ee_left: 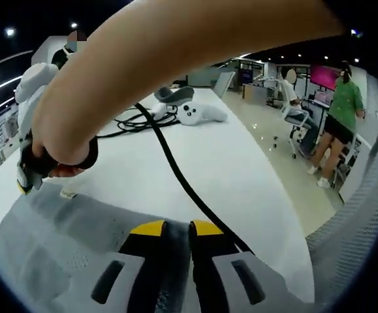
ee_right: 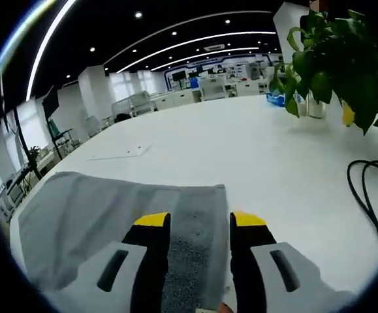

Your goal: Fold the towel on the table until its edges align and the towel forms a compact rectangular stack.

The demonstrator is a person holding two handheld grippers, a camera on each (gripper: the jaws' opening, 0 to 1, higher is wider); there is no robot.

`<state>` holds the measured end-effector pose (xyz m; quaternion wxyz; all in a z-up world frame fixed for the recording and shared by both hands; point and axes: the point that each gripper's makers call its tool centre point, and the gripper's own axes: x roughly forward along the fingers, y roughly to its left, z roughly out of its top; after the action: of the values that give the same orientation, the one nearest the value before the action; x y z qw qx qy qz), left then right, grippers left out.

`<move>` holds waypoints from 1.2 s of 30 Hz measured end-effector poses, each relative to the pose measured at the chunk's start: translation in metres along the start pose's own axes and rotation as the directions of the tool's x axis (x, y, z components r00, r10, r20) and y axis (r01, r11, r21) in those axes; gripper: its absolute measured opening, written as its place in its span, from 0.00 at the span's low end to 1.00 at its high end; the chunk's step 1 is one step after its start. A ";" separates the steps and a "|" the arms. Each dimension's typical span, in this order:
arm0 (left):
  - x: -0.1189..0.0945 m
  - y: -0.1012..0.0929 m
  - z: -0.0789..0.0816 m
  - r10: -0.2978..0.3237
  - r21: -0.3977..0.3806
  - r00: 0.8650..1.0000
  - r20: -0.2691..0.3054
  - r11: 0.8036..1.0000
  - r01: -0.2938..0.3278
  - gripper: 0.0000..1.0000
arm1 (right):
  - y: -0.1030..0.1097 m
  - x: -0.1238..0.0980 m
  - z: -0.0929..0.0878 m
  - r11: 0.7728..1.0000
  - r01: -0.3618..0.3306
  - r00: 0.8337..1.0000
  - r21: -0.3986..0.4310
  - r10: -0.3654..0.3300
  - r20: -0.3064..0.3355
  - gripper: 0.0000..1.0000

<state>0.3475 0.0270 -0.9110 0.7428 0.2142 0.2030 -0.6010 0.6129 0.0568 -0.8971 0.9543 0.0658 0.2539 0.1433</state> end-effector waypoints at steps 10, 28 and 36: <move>-0.002 0.001 -0.001 0.047 -0.020 0.999 0.015 0.999 -0.047 0.08 | -0.006 0.011 0.000 0.999 0.026 1.000 -0.023 -0.026 0.004 0.32; 0.001 0.004 0.001 0.008 -0.049 0.999 0.044 0.999 -0.006 0.08 | -0.014 0.031 0.004 0.982 0.060 0.998 -0.178 -0.060 0.008 0.10; 0.001 0.005 0.000 0.025 -0.062 0.998 0.050 0.998 -0.021 0.07 | -0.011 0.032 0.003 0.989 0.037 0.999 -0.145 -0.037 0.002 0.01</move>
<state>0.3520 0.0271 -0.9107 0.7608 0.1783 0.2002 -0.5910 0.6438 0.0562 -0.9114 0.9590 -0.0084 0.2443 0.1435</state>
